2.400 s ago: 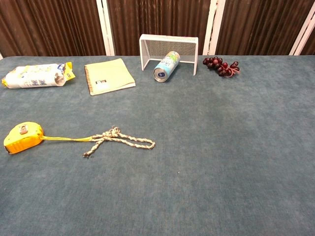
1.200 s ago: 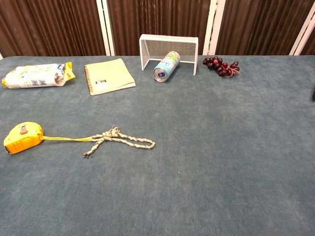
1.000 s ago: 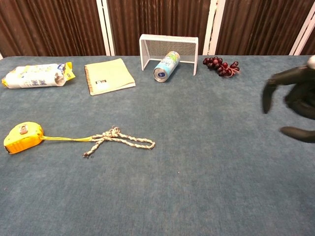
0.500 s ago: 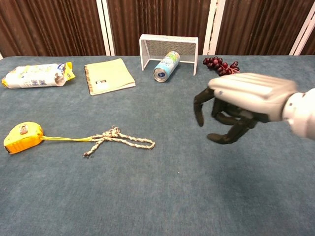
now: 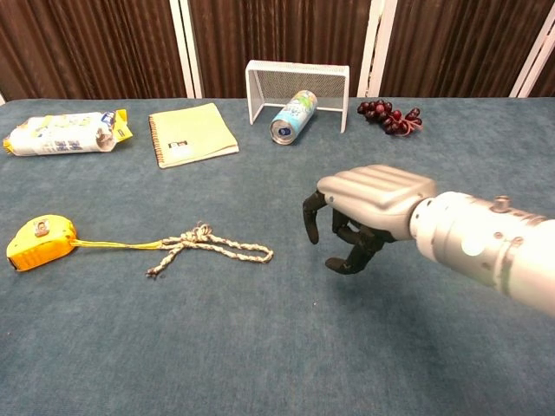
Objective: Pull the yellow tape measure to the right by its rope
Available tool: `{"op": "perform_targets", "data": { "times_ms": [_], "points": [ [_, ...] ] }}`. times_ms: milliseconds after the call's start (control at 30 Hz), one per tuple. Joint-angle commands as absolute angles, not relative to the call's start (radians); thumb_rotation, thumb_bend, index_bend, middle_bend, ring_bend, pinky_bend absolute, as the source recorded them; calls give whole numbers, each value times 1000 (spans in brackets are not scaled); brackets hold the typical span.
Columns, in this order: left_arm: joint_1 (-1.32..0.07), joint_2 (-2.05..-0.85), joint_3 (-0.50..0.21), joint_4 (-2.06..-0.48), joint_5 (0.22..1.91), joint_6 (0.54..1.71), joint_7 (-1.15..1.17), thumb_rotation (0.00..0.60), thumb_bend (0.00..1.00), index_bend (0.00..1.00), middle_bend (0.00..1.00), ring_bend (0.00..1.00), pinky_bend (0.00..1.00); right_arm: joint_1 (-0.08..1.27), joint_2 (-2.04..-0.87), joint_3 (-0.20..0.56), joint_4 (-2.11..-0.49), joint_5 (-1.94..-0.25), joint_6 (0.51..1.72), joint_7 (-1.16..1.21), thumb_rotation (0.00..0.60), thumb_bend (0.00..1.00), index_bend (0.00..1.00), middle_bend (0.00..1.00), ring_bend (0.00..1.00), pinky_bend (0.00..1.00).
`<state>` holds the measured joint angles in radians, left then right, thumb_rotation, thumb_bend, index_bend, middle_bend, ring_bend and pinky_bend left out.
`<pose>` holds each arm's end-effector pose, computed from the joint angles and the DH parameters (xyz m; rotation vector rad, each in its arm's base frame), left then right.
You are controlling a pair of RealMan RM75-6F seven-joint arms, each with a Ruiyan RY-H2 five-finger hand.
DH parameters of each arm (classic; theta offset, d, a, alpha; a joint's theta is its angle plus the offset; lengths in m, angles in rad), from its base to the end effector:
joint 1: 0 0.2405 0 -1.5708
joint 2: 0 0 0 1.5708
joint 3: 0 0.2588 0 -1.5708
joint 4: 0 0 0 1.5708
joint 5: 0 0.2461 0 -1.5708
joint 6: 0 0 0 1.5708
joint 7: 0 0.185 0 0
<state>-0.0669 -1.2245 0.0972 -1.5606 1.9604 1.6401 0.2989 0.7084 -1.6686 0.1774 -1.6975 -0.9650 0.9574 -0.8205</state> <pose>-0.2540 0.1646 0.0707 -1.7688 -0.4977 -1.0179 -0.0808 -0.3142 -0.1202 2.0738 -0.8702 0.7887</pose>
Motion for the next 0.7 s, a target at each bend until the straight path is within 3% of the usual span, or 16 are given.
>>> {"op": "perform_targets", "data": {
  "times_ms": [33,700],
  "points": [
    [-68,-1224,99,-1559,1963,1639,298,600,368,144,106,66,289,730,-1693,172,-1672,-957,946,-800,600,423,543,1000,976,1000],
    [-70,-1219,112,-1558,1982,1636,288,600,368,144,105,66,289,824,-1816,177,-1514,-949,926,-719,600,423,558,1000,976,1000]
  ]
}}
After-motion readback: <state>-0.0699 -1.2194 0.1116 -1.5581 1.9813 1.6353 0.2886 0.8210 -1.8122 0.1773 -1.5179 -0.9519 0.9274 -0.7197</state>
